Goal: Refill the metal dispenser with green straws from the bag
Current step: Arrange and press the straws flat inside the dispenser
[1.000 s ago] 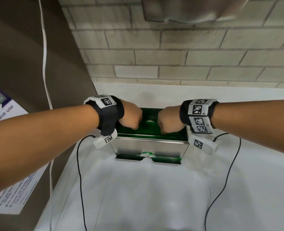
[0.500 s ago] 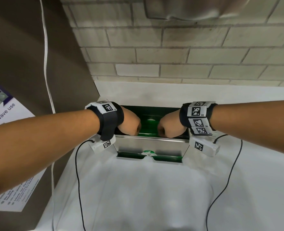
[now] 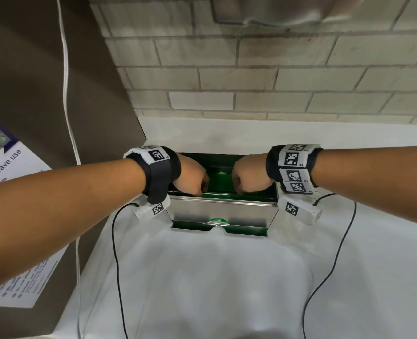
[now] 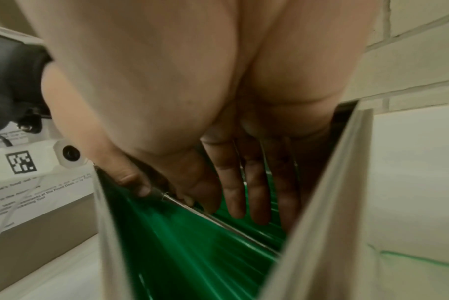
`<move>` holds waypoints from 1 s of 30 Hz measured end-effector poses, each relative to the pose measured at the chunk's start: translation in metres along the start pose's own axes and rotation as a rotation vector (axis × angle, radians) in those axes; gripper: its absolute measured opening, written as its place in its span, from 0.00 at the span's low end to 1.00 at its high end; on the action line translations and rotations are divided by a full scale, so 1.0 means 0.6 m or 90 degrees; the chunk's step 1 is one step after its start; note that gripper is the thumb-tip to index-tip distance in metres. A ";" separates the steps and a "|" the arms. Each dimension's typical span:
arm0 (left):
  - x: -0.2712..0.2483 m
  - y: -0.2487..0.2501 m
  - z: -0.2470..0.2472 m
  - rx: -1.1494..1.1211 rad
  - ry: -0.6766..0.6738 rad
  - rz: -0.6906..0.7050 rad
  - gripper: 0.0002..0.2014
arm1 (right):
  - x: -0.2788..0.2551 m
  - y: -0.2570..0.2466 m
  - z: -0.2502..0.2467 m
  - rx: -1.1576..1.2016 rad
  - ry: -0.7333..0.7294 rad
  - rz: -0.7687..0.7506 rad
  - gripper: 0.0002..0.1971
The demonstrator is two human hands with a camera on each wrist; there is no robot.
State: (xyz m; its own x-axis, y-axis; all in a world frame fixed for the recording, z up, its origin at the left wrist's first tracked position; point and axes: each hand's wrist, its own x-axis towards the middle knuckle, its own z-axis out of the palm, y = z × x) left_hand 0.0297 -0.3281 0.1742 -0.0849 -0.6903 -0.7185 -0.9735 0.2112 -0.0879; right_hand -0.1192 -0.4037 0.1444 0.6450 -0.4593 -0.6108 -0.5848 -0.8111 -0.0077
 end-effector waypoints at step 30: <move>0.009 -0.011 0.003 -0.016 0.009 -0.028 0.17 | -0.036 0.000 -0.002 0.040 0.036 0.000 0.16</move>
State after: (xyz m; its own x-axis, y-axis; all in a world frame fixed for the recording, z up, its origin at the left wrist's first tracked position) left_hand 0.0359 -0.3322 0.1695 -0.0441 -0.7086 -0.7042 -0.9814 0.1626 -0.1022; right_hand -0.1326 -0.3942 0.1588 0.6707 -0.4798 -0.5656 -0.6129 -0.7880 -0.0584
